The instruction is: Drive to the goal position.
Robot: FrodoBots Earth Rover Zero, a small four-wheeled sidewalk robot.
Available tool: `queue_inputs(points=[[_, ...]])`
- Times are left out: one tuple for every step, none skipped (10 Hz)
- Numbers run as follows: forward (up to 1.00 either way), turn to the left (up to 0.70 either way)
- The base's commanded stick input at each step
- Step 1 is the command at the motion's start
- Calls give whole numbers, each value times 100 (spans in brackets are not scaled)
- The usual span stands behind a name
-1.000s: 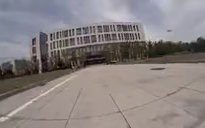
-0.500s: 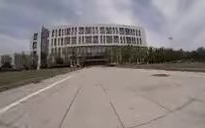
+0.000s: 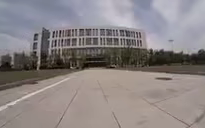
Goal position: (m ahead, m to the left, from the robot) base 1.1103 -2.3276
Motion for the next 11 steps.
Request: queue_inputs(points=[[70, 0], [70, 0], [70, 0], [70, 0], [70, 0], [70, 0], [70, 0], [70, 0], [70, 0], [70, 0], [70, 0]])
